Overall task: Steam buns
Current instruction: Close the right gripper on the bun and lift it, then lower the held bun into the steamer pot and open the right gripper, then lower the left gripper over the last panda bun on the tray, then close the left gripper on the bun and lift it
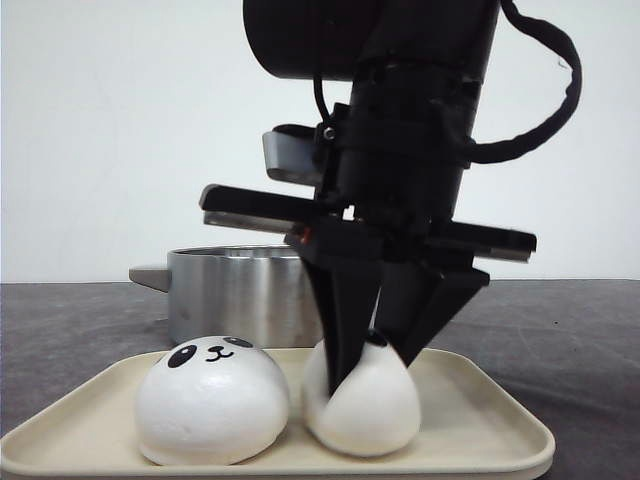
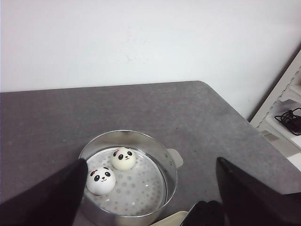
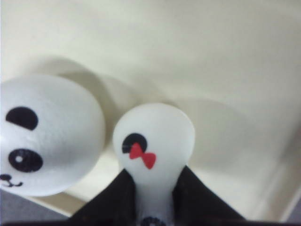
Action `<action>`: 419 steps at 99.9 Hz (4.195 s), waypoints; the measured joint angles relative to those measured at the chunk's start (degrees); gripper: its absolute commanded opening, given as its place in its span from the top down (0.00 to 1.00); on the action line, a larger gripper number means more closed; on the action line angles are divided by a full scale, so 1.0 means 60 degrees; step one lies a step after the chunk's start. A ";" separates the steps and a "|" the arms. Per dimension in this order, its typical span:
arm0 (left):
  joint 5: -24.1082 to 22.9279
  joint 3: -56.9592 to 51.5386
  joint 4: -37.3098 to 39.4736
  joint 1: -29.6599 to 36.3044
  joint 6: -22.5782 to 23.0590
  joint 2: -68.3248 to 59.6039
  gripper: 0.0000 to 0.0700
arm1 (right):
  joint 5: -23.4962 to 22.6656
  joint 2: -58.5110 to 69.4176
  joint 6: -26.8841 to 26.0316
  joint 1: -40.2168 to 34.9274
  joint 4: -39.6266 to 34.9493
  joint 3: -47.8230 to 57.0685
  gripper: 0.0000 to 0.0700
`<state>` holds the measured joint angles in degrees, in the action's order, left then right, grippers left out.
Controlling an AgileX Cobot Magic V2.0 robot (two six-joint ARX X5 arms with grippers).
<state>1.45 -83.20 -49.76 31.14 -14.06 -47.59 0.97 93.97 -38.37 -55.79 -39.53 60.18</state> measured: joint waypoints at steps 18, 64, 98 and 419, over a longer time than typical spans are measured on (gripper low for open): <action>0.0000 0.0000 0.0011 0.0022 0.0000 0.0000 0.28 | 0.1060 -0.1526 0.0455 -0.0073 -0.0109 0.1712 0.99; 0.0000 0.0000 0.0270 0.0022 0.0004 -0.0004 0.28 | 0.0419 -0.0219 0.2681 0.2597 0.0015 0.4867 0.99; 0.0000 0.0000 0.0237 0.0022 0.0000 -0.0044 0.28 | -0.0339 0.2433 0.2936 0.3279 0.0018 0.4852 0.99; -0.0433 0.2586 0.3508 0.2470 -0.0211 -0.4889 0.99 | 0.2630 -0.4171 0.3399 -0.0568 -0.1949 0.7118 0.98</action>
<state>-1.15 -67.68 -28.71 45.95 -15.33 -76.93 16.75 68.95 -17.98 -59.20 -51.22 102.89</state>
